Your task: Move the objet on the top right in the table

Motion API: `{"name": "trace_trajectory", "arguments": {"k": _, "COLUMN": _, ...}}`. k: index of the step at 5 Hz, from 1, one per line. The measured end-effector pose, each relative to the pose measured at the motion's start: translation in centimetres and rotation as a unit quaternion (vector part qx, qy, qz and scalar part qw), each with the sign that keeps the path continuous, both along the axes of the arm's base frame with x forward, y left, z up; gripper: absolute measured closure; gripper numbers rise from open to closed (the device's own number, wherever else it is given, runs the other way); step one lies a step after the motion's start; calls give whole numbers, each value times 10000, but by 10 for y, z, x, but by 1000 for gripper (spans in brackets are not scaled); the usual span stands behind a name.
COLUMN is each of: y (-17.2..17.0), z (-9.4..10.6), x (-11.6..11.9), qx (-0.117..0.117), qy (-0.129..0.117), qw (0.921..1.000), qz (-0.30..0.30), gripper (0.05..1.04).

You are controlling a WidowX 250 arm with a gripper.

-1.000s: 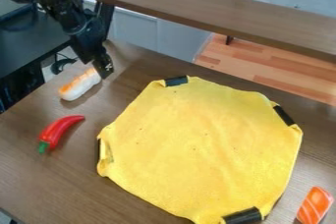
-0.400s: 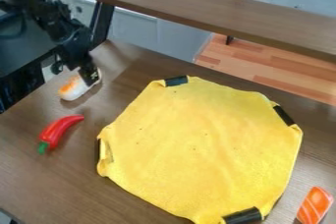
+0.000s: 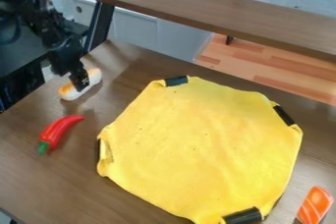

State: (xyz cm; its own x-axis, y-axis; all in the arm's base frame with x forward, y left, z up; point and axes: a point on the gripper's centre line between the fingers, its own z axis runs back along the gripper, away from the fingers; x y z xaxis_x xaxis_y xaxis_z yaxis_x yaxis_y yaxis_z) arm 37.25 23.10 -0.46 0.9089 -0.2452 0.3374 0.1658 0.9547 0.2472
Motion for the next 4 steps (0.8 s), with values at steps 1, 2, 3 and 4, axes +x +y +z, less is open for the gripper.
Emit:
{"name": "trace_trajectory", "arguments": {"k": 1, "y": 7, "z": -18, "x": -6, "qx": 259, "qy": 258, "qw": 9993, "qz": 114, "gripper": 107}}
{"name": "trace_trajectory", "arguments": {"k": 2, "y": 7, "z": -18, "x": 0, "qx": 612, "qy": 266, "qw": 9977, "qz": 88, "gripper": 369}}
{"name": "trace_trajectory", "arguments": {"k": 3, "y": 2, "z": -20, "x": 2, "qx": 1142, "qy": 298, "qw": 9928, "qz": 199, "gripper": 516}}
{"name": "trace_trajectory", "arguments": {"k": 4, "y": -16, "z": -13, "x": 5, "qx": 1226, "qy": 154, "qw": 9923, "qz": -25, "gripper": 516}}
